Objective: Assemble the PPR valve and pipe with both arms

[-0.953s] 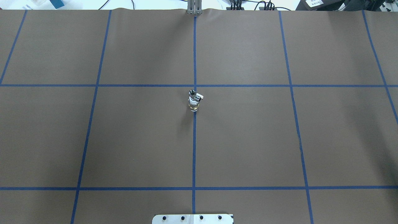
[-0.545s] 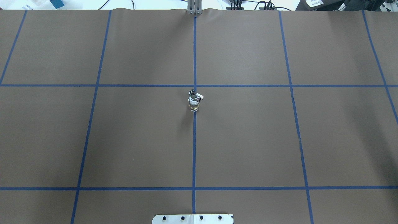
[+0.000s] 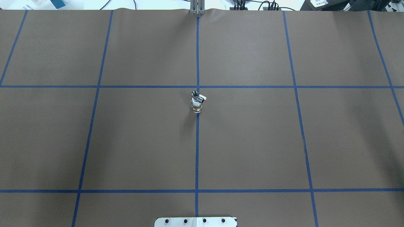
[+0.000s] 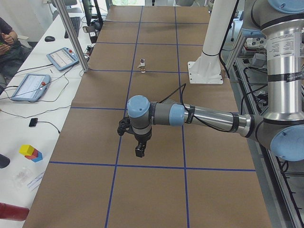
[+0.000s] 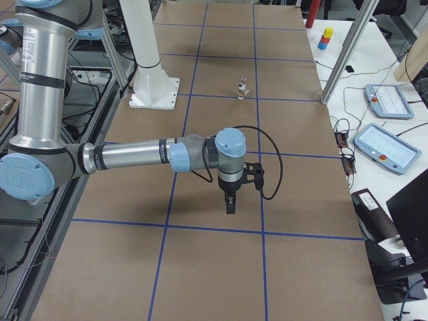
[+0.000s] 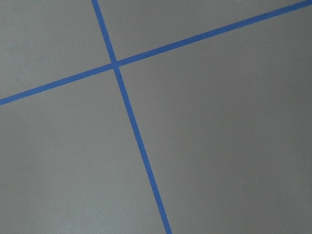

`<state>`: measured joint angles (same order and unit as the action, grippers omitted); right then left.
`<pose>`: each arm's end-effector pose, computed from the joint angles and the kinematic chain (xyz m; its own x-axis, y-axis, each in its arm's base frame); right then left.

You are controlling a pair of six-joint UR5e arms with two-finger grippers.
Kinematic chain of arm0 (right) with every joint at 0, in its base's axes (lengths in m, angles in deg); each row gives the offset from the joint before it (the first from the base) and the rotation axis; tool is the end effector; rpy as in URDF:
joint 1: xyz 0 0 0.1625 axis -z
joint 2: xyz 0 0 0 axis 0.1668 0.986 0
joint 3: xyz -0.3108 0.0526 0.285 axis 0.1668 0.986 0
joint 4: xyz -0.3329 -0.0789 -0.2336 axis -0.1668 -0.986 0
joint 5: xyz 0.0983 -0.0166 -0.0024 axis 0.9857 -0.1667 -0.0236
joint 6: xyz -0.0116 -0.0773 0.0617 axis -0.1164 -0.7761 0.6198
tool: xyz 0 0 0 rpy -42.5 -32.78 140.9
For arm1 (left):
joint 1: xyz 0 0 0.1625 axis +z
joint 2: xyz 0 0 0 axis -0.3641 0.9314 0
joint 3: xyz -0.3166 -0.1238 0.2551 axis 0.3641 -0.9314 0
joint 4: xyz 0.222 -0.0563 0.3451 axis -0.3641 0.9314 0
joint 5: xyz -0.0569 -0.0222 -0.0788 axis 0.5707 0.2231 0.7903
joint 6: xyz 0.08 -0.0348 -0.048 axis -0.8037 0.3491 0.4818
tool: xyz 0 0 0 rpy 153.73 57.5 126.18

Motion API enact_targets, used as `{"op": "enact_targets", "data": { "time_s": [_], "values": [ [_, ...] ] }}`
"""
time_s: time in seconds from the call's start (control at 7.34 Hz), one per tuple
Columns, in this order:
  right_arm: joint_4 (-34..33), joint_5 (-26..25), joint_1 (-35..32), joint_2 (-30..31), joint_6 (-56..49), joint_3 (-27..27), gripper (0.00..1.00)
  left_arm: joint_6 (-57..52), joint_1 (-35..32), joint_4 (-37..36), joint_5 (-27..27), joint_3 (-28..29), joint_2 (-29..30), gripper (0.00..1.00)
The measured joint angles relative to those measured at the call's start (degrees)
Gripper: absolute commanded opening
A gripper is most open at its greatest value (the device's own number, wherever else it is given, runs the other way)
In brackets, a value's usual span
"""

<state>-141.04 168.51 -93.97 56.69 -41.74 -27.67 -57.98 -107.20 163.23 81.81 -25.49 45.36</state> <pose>0.0261 -0.4384 0.5914 0.7568 -0.0608 0.6508 0.0132 0.9969 0.0778 -0.0331 -0.4353 0.5897 0.6988 0.2353 -0.6756 -0.1880 0.9716 0.1440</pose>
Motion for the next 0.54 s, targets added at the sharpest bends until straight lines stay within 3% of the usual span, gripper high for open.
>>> {"op": "enact_targets", "data": {
  "time_s": [0.27,0.54],
  "values": [
    [-0.2,0.0,0.0,0.3,-0.1,0.0,1.0,2.0,0.0,0.1,0.5,0.5,0.3,1.0],
    [-0.4,0.2,0.0,0.4,-0.1,0.2,1.0,2.6,0.0,0.1,4.5,0.6,0.1,1.0]
  ]
}}
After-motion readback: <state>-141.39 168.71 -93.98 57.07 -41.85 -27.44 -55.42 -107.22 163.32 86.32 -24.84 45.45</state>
